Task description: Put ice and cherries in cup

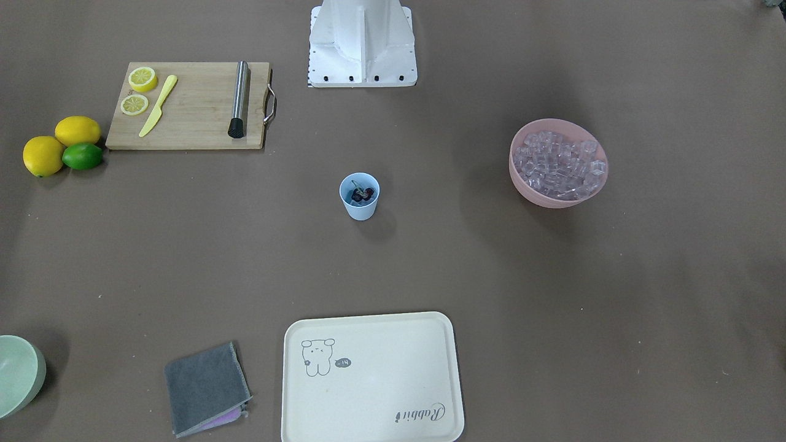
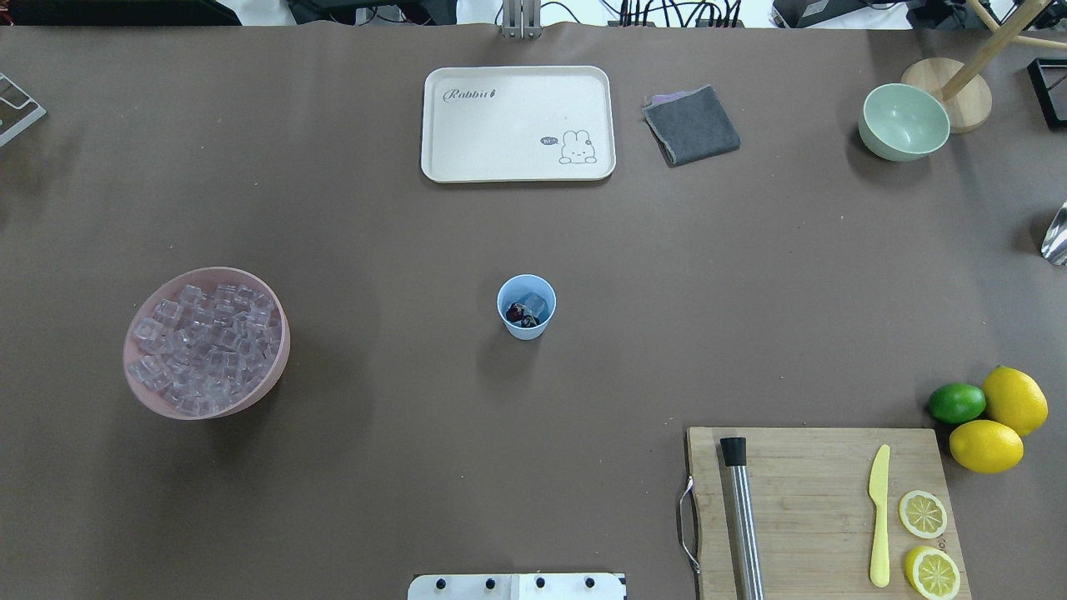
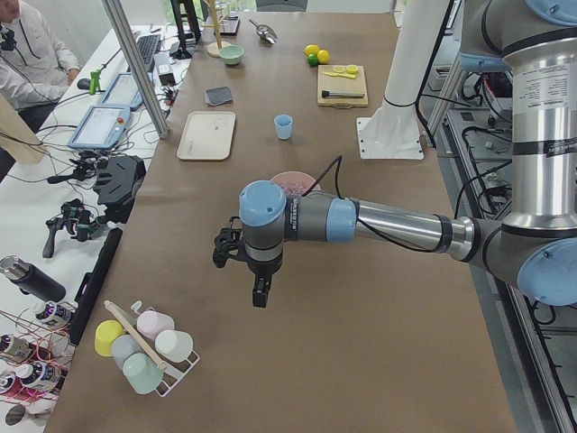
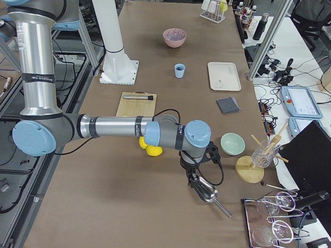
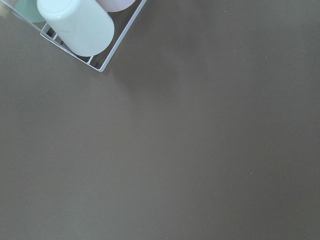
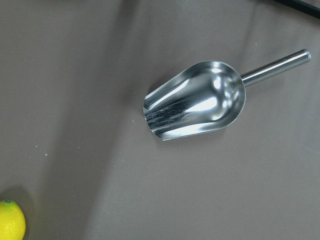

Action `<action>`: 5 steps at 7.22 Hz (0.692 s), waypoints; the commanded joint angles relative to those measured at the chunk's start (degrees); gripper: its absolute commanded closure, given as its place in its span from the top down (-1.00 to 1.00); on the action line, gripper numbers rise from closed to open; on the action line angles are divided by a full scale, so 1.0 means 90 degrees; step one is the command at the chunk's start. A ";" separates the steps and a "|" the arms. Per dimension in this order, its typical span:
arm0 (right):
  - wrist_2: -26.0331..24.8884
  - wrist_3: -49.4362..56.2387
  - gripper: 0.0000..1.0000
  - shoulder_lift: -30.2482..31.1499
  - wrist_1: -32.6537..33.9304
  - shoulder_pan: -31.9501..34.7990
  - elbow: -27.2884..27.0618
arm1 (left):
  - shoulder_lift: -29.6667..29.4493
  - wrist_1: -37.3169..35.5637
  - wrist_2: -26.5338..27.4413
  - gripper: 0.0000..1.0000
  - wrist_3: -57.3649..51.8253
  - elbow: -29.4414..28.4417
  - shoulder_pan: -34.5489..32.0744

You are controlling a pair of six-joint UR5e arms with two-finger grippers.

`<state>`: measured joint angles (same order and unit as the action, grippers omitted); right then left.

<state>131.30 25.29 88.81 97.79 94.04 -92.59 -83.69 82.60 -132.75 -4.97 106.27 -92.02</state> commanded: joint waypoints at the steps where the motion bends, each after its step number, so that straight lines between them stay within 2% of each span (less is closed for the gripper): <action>1: 0.0011 -0.0008 1.00 0.0005 0.0003 0.0000 -0.0015 | 0.0002 0.0011 0.0003 0.95 0.0005 -0.0030 0.0000; 5: 0.0117 -0.0056 1.00 -0.0014 0.0003 0.0000 -0.0180 | 0.0012 0.0011 -0.0006 0.95 -0.0015 -0.0001 -0.0020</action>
<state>131.73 24.96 88.58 97.79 94.04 -93.15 -83.59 82.70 -132.78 -5.09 106.10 -92.08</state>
